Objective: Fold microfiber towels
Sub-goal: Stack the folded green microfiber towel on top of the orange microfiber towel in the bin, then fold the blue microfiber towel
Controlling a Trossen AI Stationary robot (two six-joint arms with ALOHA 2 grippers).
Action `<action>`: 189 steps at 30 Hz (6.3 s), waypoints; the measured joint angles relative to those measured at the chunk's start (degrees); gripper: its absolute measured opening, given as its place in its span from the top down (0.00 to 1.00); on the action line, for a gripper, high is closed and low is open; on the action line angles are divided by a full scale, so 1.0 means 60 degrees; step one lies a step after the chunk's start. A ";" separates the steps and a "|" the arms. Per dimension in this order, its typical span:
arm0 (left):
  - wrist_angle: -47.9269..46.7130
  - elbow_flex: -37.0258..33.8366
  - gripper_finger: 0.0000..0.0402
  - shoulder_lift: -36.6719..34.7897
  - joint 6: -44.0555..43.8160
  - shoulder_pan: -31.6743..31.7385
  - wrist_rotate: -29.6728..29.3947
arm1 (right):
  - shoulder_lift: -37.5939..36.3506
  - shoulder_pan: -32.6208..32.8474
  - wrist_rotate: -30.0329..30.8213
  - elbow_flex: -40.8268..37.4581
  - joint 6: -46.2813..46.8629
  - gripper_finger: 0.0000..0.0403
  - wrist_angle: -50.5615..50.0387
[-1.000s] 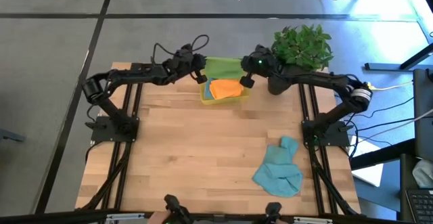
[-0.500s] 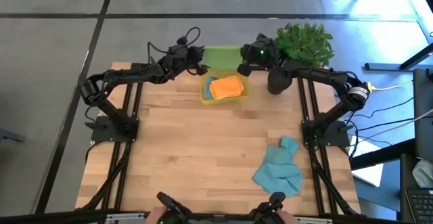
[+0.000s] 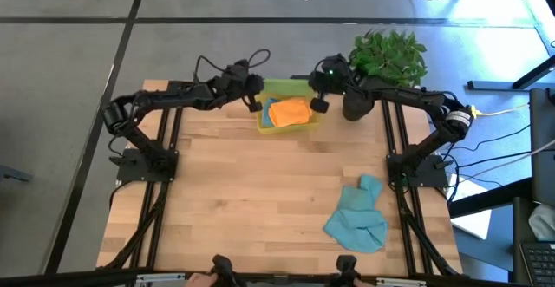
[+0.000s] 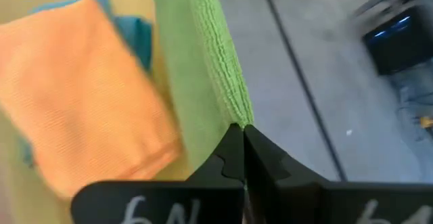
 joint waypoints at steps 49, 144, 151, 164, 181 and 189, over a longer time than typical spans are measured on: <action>-0.7241 0.1825 0.65 -0.0730 -0.1626 -0.3880 -0.2269 | -0.1717 0.2725 -0.0772 0.0894 0.2020 0.60 -0.4086; 0.7785 -0.1075 0.45 0.2748 -0.4156 -0.7251 0.2301 | -0.0484 0.9893 -0.2975 0.1958 0.7562 0.99 -0.5222; 0.7848 -0.1075 0.45 0.3085 -0.4605 -0.6894 0.3039 | -0.0484 0.9893 -0.2978 0.1958 0.7535 0.99 -0.5171; 0.7890 -0.0903 0.45 0.3126 -0.5009 -0.6812 0.3681 | -0.0484 0.9885 -0.2809 0.1954 0.7137 0.99 -0.4856; 0.7736 -0.0903 0.66 0.3124 -0.4739 -0.6817 0.4127 | -0.0484 0.9888 -0.2727 0.1953 0.7029 0.99 -0.4767; 0.8533 -0.0864 0.98 0.3086 -0.4435 -0.7038 0.5451 | -0.0484 0.9889 -0.2578 0.1950 0.7056 0.99 -0.4826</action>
